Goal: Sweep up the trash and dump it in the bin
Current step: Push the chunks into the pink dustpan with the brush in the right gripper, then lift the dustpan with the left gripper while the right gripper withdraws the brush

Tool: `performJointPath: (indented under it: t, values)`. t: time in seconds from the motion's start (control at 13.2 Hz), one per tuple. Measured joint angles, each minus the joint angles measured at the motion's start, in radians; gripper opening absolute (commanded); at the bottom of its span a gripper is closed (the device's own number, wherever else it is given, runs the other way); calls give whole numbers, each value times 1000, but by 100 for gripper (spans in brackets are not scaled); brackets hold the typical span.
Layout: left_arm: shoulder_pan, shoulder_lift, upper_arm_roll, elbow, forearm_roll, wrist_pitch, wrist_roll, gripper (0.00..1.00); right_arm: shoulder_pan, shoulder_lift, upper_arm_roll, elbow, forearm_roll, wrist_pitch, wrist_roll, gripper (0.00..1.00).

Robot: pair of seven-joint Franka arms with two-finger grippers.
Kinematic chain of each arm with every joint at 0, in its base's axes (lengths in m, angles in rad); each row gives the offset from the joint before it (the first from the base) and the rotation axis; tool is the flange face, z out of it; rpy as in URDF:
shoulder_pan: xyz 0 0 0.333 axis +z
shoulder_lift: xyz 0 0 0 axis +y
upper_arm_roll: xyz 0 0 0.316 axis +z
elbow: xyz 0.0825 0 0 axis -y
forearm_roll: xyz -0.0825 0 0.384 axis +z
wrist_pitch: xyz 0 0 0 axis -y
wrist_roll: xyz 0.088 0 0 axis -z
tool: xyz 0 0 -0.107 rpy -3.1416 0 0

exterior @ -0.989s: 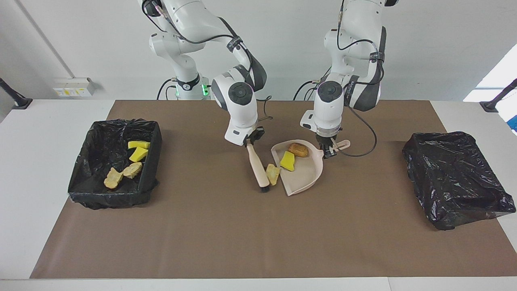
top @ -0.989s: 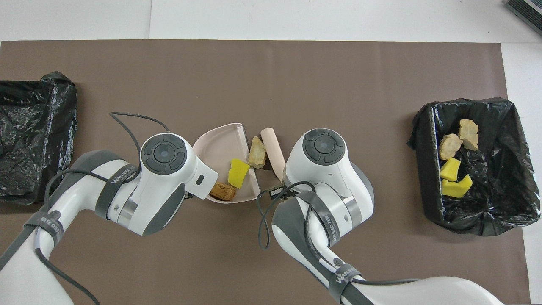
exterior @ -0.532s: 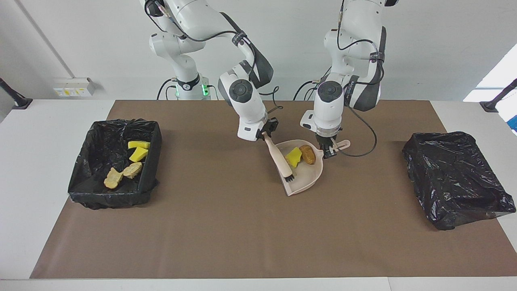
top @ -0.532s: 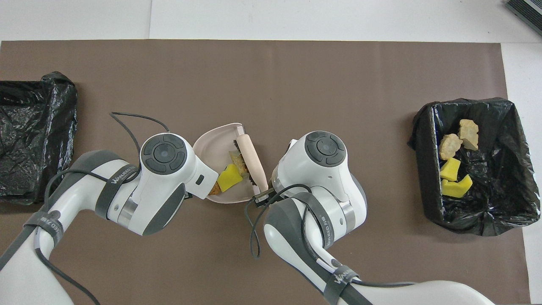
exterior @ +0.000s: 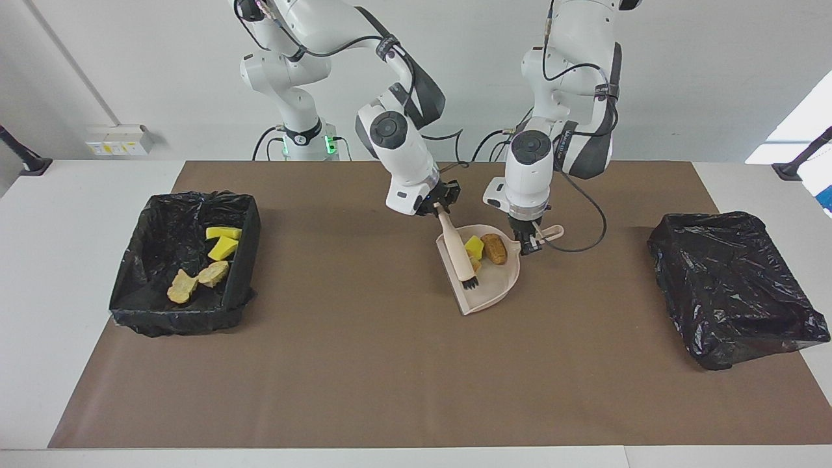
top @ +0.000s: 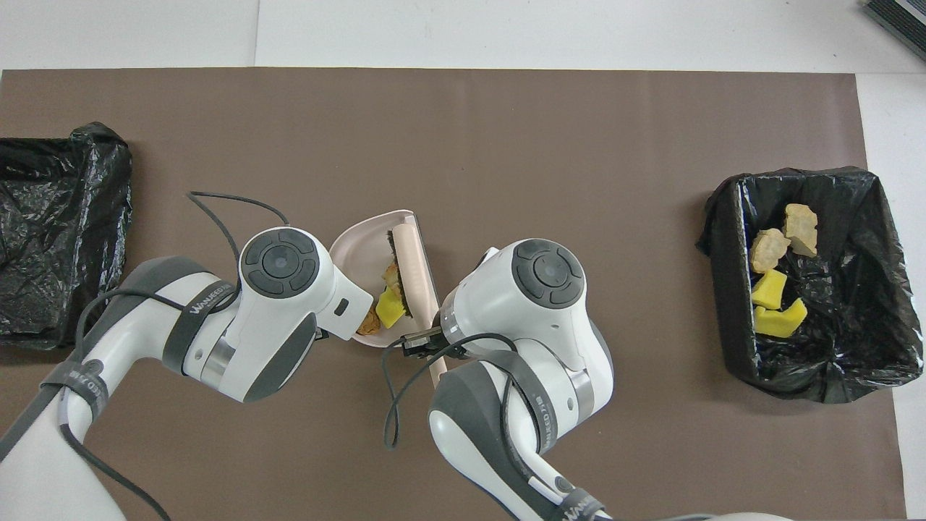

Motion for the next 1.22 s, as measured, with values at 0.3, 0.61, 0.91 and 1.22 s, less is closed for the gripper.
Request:
performJointPath:
  t: [0.3, 0.61, 0.91, 1.22]
  values:
    - [30, 0, 1, -1, 0, 0, 61, 0, -56, -62, -10, 9, 0, -81, 17, 0]
    - [67, -1, 2, -2, 1, -1, 130, 0, -134, -139, -23, 13, -51, -264, 19, 0]
    - [132, -39, 3, 0, 6, 0, 262, 0, -102, -165, -12, -10, -161, -288, 167, 0]
    - [324, -148, 8, 1, -21, -6, 564, 0, 66, -174, -7, -60, -216, -283, 344, 0]
